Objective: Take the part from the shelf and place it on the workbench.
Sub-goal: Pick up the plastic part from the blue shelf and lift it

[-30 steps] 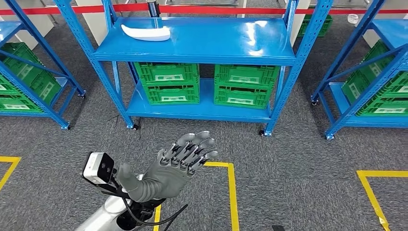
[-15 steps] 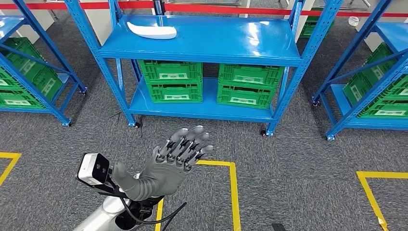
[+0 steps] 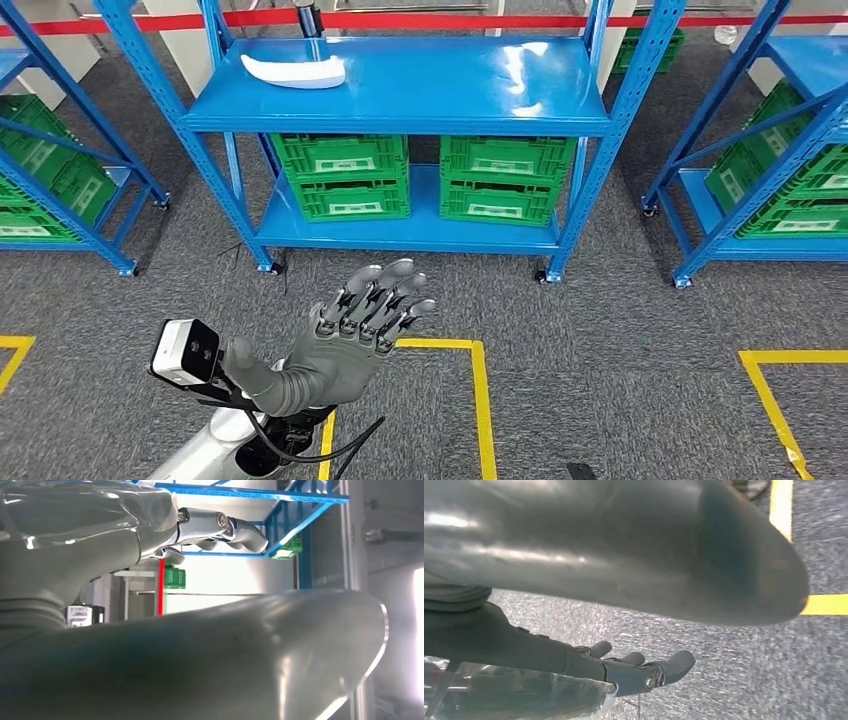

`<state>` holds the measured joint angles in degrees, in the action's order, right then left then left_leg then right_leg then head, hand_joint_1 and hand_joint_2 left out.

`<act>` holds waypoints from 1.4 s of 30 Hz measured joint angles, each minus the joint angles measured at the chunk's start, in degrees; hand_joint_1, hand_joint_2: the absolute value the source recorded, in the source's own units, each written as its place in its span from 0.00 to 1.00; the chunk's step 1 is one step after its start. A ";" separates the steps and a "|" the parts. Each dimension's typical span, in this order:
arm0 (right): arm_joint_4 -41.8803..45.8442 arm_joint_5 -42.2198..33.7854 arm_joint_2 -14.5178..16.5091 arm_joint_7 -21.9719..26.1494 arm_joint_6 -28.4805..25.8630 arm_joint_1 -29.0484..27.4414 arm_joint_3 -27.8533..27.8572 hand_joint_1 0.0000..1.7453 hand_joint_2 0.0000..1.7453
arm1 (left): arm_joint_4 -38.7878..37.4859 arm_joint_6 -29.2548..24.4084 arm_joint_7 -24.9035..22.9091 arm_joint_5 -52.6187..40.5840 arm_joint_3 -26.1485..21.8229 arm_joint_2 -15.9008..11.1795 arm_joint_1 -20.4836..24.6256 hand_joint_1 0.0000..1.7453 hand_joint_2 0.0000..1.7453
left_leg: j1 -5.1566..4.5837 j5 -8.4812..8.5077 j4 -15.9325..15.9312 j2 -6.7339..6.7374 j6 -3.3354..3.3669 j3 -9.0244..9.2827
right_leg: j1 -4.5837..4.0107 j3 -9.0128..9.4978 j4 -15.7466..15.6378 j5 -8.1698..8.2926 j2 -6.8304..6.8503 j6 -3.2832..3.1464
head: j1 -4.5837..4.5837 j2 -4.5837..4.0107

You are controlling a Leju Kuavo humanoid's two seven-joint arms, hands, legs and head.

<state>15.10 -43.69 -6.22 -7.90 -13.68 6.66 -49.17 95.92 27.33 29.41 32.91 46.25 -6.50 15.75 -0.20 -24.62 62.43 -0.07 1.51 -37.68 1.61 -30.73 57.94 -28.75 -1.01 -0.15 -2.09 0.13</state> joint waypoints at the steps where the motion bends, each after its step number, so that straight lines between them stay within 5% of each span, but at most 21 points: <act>1: 0.00 -0.07 0.14 0.12 0.00 0.00 0.01 0.00 0.00 | 0.09 0.02 0.04 0.03 0.05 -0.05 0.18 0.00 0.00 | -0.27 0.68 -2.52 -0.07 0.64 1.21 | 0.05 0.10 -0.18 -0.12 -0.04 0.20 | 0.05 0.00; 4: 0.00 -0.33 0.26 0.41 0.09 -0.37 0.00 0.00 0.00 | 0.36 0.14 0.23 0.16 0.29 -0.22 0.45 0.00 0.00 | -0.73 0.35 -5.36 -0.08 1.69 2.84 | 0.17 0.43 -0.24 0.40 0.11 1.49 | -0.05 0.00; 6: 0.01 -0.44 0.24 0.59 0.13 -0.58 -0.01 0.00 0.00 | 0.50 0.19 0.37 0.22 0.46 -0.26 0.59 0.00 0.00 | -0.49 0.38 -6.58 -0.06 2.01 4.33 | 0.14 0.19 1.10 -0.12 0.39 1.75 | 0.07 0.00; 9: 0.02 -0.51 0.01 0.71 0.16 -0.58 -0.01 0.00 0.00 | 0.56 0.21 0.45 0.26 0.66 -0.26 0.88 0.00 0.00 | -0.45 0.06 -7.03 -0.08 2.21 5.23 | 0.14 -5.52 10.64 -3.77 0.53 1.42 | 0.32 0.00; 11: 0.01 -0.56 -0.21 0.71 0.16 -0.84 -0.01 0.00 0.00 | 0.55 0.21 0.45 0.27 0.80 -0.27 0.86 0.00 0.00 | -0.49 -0.36 -6.98 -0.26 2.10 5.51 | 0.22 -9.38 15.33 -4.71 0.54 1.84 | 0.36 0.00; 14: 0.00 -0.59 -0.44 0.71 0.16 -1.12 -0.01 0.00 0.00 | 0.55 0.21 0.45 0.27 0.91 -0.27 0.83 0.00 0.00 | -0.40 -0.91 -6.90 -0.46 1.78 6.13 | 0.40 -9.68 13.15 -2.45 0.59 2.90 | 0.42 0.00; 20: 0.00 -0.59 -0.48 0.71 0.16 -1.13 -0.01 0.00 0.00 | 0.55 0.21 0.46 0.27 0.92 -0.27 0.84 0.00 0.00 | -0.37 -1.02 -6.87 -0.47 1.70 6.27 | 0.43 -9.29 12.01 -1.78 0.61 3.11 | 0.42 0.00; 23: 0.00 -0.59 -0.60 0.71 0.17 -1.13 -0.01 0.00 0.00 | 0.55 0.21 0.46 0.27 1.00 -0.27 0.85 0.00 0.00 | -0.27 -1.92 -6.35 -0.42 1.08 6.96 | 0.54 -6.65 4.74 2.08 0.89 3.72 | 0.44 0.00; 25: 0.00 -0.59 -0.61 0.71 0.32 -1.23 -0.02 0.00 0.00 | 0.63 0.22 0.52 0.35 1.17 -0.34 0.94 0.00 0.00 | -0.19 -3.59 -3.57 -0.21 -0.23 6.35 | 0.44 -4.39 0.13 3.80 1.05 1.91 | 0.46 0.00; 27: 0.00 -0.60 -0.57 0.71 0.49 -1.37 -0.03 0.00 0.00 | 0.75 0.24 0.58 0.48 1.38 -0.52 1.06 0.00 0.00 | 0.12 -6.51 5.64 -0.02 -1.54 0.14 | 0.10 -2.81 0.13 2.38 0.70 -0.35 | 0.38 0.00; 28: 0.00 -0.61 -0.56 0.71 0.50 -1.38 -0.03 0.00 0.00 | 0.79 0.25 0.59 0.52 1.43 -0.60 1.12 0.00 0.00 | 0.28 -6.70 8.92 0.02 -1.68 -2.72 | -0.07 -1.91 0.11 1.76 0.48 -0.64 | 0.33 0.00; 29: 0.00 -0.61 -0.57 0.71 0.52 -1.43 -0.03 0.00 0.00 | 0.80 0.25 0.59 0.53 1.48 -0.66 1.11 0.00 0.00 | 0.22 -5.63 8.96 0.02 -1.27 -4.03 | -0.43 -1.23 0.09 1.18 0.34 -0.70 | 0.31 0.00; 32: 0.04 -0.61 -0.10 0.71 0.68 -1.39 -0.02 0.00 0.00 | 1.02 0.24 0.59 0.57 1.45 -0.68 1.22 0.00 0.00 | -1.15 0.96 -1.91 0.22 2.03 -0.13 | -0.84 0.26 -0.39 0.11 0.17 -0.78 | 0.73 0.00; 34: 0.11 -0.63 0.24 0.82 0.63 -1.36 -0.01 0.00 0.00 | 1.30 0.25 0.59 0.62 1.43 -0.71 1.35 0.00 0.00 | -2.14 1.45 -5.27 0.34 3.36 1.40 | -0.44 0.85 -1.02 0.23 0.35 -0.13 | 1.10 0.00; 36: 0.14 -0.65 0.37 1.16 0.15 -1.37 -0.02 0.00 0.00 | 1.54 0.24 0.57 0.63 1.49 -0.78 1.39 0.00 0.00 | -2.31 1.54 -7.51 0.27 3.79 3.32 | -0.22 1.60 -1.12 0.85 0.70 0.75 | 1.03 0.00; 38: 0.13 -0.63 0.54 1.46 -0.26 -1.22 -0.03 0.00 0.00 | 1.64 0.20 0.58 0.66 1.58 -0.78 1.56 0.00 0.00 | -1.84 1.62 -9.03 0.31 4.10 5.53 | -0.29 0.89 1.43 0.53 0.87 0.94 | 1.03 0.00; 42: 0.08 -0.59 0.19 1.63 -0.79 -1.11 -0.04 0.00 0.00 | 1.63 0.11 0.59 0.68 1.85 -0.78 1.66 0.00 0.00 | -1.40 0.50 -9.40 0.06 3.46 7.21 | 0.07 -7.66 13.25 -3.28 0.89 0.72 | 1.05 0.00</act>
<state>15.18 -44.28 -6.03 -6.26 -14.47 5.55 -49.21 97.56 27.45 29.99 33.58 48.10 -7.28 17.41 -1.61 -24.12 53.02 -0.01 4.97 -30.48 1.67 -38.39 71.19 -32.03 -0.12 0.57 -1.04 0.13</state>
